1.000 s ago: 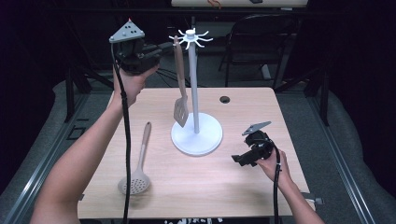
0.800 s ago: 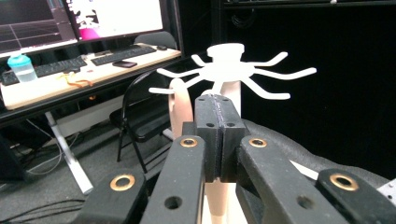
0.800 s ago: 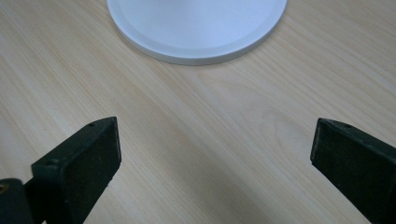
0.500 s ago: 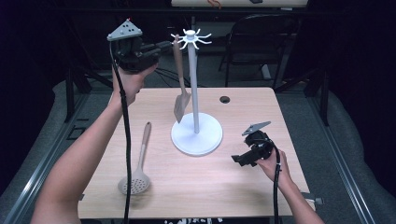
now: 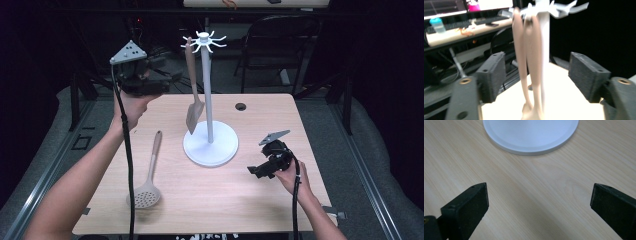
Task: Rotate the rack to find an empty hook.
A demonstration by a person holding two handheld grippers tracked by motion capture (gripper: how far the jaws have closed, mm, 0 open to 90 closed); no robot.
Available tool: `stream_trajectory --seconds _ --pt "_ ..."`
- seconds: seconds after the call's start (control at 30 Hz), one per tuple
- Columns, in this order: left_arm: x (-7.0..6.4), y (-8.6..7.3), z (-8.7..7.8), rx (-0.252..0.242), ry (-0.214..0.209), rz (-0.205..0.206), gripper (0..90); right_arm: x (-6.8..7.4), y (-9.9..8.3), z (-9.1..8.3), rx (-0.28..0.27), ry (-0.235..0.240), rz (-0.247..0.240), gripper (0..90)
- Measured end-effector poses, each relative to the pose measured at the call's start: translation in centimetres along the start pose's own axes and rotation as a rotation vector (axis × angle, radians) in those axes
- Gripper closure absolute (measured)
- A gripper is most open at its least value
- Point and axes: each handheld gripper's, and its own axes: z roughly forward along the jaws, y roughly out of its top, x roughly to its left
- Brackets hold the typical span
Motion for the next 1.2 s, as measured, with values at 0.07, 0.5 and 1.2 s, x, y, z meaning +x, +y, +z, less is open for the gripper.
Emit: stream_trajectory --seconds 0.07,0.5,1.2 --pt "0.1 -1.0 -0.2 0.017 0.009 -0.011 22.1 0.0 0.0 0.0 0.001 -0.001 0.004 1.5" --pt "1.5 -8.1 -1.3 0.124 0.089 -0.100 13.1 0.1 0.0 0.5 0.007 0.014 0.003 1.2" --pt "2.0 -17.8 -0.3 0.373 0.203 -0.261 3.6 0.2 0.1 1.0 0.015 0.029 -0.007 0.8"
